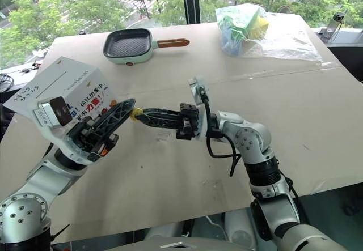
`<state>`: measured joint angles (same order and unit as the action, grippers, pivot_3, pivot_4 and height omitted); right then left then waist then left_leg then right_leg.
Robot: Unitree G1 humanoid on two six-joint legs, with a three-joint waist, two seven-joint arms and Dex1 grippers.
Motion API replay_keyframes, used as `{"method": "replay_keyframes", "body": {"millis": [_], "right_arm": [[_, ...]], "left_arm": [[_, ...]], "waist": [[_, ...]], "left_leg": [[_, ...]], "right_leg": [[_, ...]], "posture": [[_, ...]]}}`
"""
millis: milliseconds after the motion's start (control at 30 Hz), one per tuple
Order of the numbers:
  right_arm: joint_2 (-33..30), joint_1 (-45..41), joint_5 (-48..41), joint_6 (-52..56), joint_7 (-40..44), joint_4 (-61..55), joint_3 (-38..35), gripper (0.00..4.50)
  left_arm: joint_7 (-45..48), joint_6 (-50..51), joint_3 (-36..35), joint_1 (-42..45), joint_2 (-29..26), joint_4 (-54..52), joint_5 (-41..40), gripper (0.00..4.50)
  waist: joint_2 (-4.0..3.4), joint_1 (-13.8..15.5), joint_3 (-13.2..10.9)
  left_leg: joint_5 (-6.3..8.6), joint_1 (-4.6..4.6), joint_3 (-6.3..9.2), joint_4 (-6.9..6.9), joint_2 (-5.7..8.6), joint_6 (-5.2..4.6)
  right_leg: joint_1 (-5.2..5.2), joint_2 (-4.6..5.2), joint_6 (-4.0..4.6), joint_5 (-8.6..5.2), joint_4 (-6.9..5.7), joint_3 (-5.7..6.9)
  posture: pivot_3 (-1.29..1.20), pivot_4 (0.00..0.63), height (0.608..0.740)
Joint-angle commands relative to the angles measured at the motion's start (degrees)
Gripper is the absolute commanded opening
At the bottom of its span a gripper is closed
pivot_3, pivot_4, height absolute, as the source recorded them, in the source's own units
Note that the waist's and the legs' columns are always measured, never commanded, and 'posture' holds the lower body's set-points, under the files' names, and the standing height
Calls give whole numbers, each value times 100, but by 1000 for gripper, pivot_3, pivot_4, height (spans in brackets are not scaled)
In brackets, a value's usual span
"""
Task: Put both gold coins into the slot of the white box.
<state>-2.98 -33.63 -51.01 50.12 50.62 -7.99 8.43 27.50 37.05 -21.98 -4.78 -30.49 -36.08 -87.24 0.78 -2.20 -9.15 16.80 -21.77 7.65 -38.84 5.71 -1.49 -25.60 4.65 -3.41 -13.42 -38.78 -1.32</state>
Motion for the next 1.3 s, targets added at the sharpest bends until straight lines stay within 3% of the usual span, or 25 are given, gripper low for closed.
{"method": "replay_keyframes", "body": {"millis": [33,367,467,500,567,667,733,867,1033,1200,1300], "right_arm": [[89,-65,-147,-56,-23,-196,-46,0],[213,-158,-350,76,-72,-136,-173,0],[198,-184,-497,213,-46,-135,-203,739],[181,-176,-466,211,-54,-152,-198,1343],[139,-144,-341,155,-122,-177,-188,2116],[-166,-111,69,-63,-22,-218,-37,3580],[-452,-110,375,-270,162,-234,114,3580],[-904,-244,1186,-1108,415,-180,369,3580],[-800,-677,1525,-1609,201,-128,233,3580],[-787,-1023,1792,-1872,105,-202,247,3580],[-737,-1163,1785,-1871,44,-237,200,3580]], "left_arm": [[150,134,115,-162,-191,-204,-158,40],[133,163,335,-288,-367,-139,26,40],[-21,-13,304,-184,-267,-8,264,0],[-129,-97,268,-101,-237,67,360,0],[-272,-207,163,63,-261,174,475,0],[-328,-154,-114,211,-615,278,673,0],[-335,-107,-382,305,-950,346,760,0],[-292,114,-1054,882,-2131,641,959,0],[238,372,-1582,1596,-3354,1454,1355,0],[1261,247,-1714,1746,-4132,2941,2456,0],[1848,124,-1535,1761,-4247,3654,2964,0]], "waist": [[0,-3,0],[-2,0,-1],[-2,1,-1],[-2,4,-1],[-2,15,-1],[-2,10,-1],[-3,6,-2],[-3,14,-4],[0,-39,-13],[-6,-31,-16],[-11,-36,-19]], "left_leg": [[0,0,0,0,0,0],[0,0,0,1,0,0],[0,0,-1,1,0,0],[0,0,-1,2,0,0],[0,0,0,2,0,0],[0,0,1,2,0,0],[0,-1,1,2,0,0],[0,-4,1,4,1,0],[1,-3,-4,10,-1,1],[0,-1,6,48,-3,3],[0,-2,7,56,-4,4]], "right_leg": [[0,0,0,0,0,0],[0,0,0,0,1,-2],[0,0,0,0,3,-2],[0,0,0,0,3,-2],[0,0,0,0,2,0],[0,0,0,0,2,0],[-1,-1,0,0,3,2],[-2,-1,0,0,7,15],[-8,-6,1,0,10,14],[-15,-11,1,0,37,21],[-15,-13,1,0,52,17]], "posture": [[0,150,721],[0,150,721],[0,150,721],[0,150,721],[0,150,721],[0,150,721],[0,150,721],[0,150,721],[0,150,721],[0,150,721],[0,150,721]]}}
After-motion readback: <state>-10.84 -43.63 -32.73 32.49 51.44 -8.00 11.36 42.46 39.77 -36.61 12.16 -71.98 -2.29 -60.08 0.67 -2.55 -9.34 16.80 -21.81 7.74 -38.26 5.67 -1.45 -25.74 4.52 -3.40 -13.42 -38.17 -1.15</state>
